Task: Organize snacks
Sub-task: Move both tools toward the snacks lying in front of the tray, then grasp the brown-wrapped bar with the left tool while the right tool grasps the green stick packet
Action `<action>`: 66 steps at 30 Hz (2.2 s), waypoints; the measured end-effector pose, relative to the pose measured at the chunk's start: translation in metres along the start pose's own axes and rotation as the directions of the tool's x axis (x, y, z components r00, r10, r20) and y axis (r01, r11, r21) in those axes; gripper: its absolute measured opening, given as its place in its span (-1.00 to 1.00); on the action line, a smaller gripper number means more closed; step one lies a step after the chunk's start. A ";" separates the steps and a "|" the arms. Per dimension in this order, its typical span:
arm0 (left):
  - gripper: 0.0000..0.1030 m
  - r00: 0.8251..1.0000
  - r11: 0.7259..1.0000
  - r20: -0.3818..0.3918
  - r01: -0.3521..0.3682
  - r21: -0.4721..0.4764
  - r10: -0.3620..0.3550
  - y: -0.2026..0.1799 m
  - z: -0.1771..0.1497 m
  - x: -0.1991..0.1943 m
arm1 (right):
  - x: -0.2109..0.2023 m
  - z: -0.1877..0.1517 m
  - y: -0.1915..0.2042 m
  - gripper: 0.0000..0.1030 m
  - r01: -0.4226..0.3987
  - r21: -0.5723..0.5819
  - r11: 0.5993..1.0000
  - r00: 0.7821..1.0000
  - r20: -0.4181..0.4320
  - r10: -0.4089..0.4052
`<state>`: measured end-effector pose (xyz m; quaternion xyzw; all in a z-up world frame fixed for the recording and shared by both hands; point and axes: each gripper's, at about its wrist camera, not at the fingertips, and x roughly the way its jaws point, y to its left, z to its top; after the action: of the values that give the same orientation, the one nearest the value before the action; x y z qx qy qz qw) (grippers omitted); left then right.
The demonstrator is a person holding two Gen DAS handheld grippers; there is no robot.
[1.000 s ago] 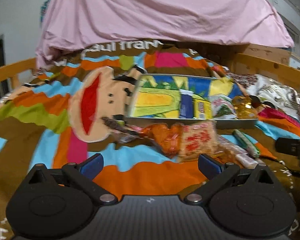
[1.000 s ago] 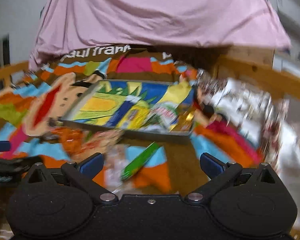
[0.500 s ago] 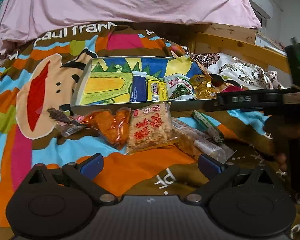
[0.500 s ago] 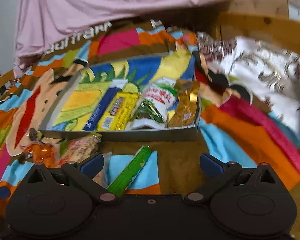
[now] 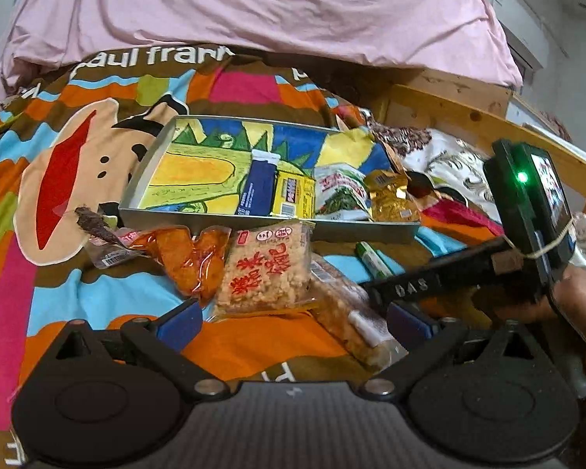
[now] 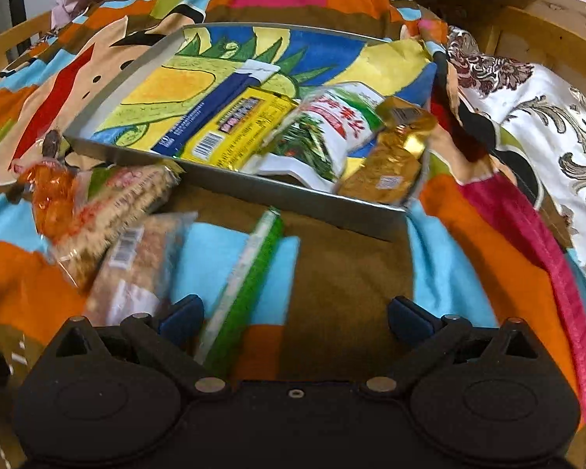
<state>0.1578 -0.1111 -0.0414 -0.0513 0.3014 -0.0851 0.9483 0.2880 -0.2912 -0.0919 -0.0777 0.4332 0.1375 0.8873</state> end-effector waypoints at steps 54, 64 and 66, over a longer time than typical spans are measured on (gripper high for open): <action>0.24 0.970 0.970 -0.096 -0.232 -0.078 0.224 -0.062 -0.009 0.066 | -0.041 -0.060 0.034 -0.27 0.124 -0.515 0.848 0.963 0.268 0.022; -0.21 0.983 0.985 -0.110 -0.156 -0.067 0.148 -0.056 -0.013 0.045 | -0.053 -0.062 0.048 -0.57 0.056 -0.327 0.943 0.986 0.168 0.000; -0.21 0.986 0.990 -0.119 -0.127 -0.060 0.119 -0.052 -0.014 0.037 | -0.059 -0.063 0.038 -0.57 0.015 -0.268 0.963 0.989 0.146 0.025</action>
<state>0.1728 -0.1699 -0.0663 -0.0597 0.3608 -0.0189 0.9305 0.1949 -0.2815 -0.0846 -0.1859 0.3439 0.2024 0.8979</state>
